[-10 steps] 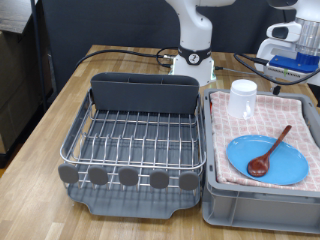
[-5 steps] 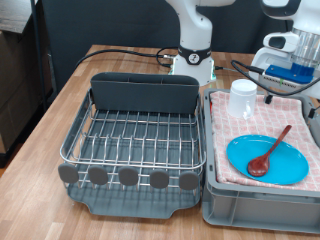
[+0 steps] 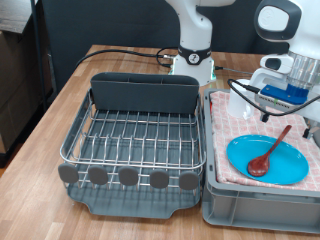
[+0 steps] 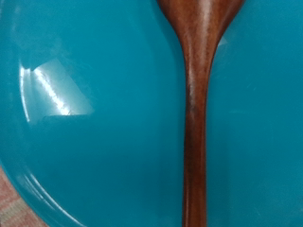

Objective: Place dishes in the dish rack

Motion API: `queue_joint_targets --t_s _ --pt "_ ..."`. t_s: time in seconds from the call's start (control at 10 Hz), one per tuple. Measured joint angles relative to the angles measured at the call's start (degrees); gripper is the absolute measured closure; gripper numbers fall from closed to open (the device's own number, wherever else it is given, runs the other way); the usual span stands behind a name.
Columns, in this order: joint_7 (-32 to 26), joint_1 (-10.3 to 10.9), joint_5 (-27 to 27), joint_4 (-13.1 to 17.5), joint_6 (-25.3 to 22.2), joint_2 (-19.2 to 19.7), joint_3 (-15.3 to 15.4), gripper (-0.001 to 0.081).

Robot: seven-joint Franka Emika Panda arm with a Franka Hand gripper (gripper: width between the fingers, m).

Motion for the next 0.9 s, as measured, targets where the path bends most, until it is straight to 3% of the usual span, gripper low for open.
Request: queue_joint_targets --t_s 0.9 --pt "10.31 1.43 -8.72 -0.28 5.31 5.64 -2.44 0.0003"
